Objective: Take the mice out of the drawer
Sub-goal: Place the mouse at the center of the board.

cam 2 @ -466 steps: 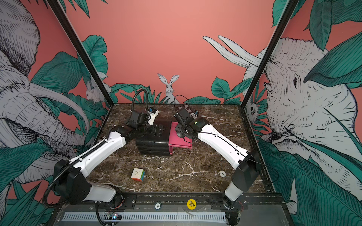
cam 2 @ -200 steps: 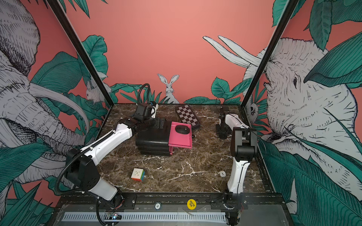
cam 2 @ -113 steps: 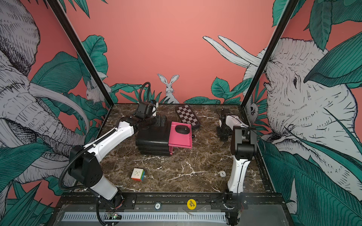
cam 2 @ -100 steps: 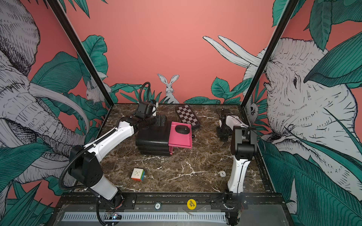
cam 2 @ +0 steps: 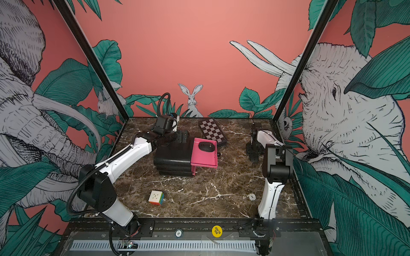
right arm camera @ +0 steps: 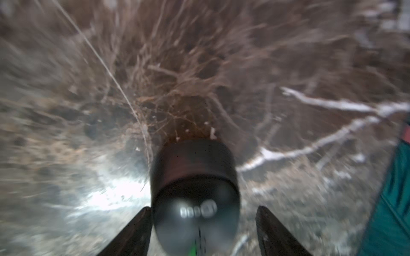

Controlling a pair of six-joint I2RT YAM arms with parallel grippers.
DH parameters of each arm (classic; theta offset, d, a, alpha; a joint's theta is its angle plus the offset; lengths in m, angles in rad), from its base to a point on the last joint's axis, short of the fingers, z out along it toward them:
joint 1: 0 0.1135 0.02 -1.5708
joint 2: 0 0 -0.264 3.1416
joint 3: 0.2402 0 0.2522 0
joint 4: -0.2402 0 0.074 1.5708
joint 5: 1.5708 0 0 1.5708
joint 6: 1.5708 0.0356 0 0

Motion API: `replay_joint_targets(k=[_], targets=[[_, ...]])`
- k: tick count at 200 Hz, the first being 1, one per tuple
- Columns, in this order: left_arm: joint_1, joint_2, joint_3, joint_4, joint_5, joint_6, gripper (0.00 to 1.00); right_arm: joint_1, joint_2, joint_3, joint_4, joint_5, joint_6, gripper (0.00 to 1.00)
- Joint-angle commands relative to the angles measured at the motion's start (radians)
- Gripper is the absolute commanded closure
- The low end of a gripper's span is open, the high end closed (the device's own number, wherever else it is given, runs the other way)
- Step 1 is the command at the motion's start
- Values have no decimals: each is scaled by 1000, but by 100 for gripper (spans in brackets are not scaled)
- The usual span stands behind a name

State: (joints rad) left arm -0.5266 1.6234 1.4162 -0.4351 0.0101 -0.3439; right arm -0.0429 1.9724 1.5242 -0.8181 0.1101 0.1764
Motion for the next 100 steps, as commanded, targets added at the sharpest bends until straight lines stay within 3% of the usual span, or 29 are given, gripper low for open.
replay_joint_targets(k=[1,40,73,100], targets=[[2,-19,13,-91,34,3,1,16,-171,39,-88,15,285,27],[2,-54,3,-77,72,51,1,126,-362,29,-82,3,543,23],[2,-79,-19,-86,83,92,1,332,-466,17,-54,13,770,23],[4,-104,-48,-88,103,128,1,507,-484,0,22,119,888,22]])
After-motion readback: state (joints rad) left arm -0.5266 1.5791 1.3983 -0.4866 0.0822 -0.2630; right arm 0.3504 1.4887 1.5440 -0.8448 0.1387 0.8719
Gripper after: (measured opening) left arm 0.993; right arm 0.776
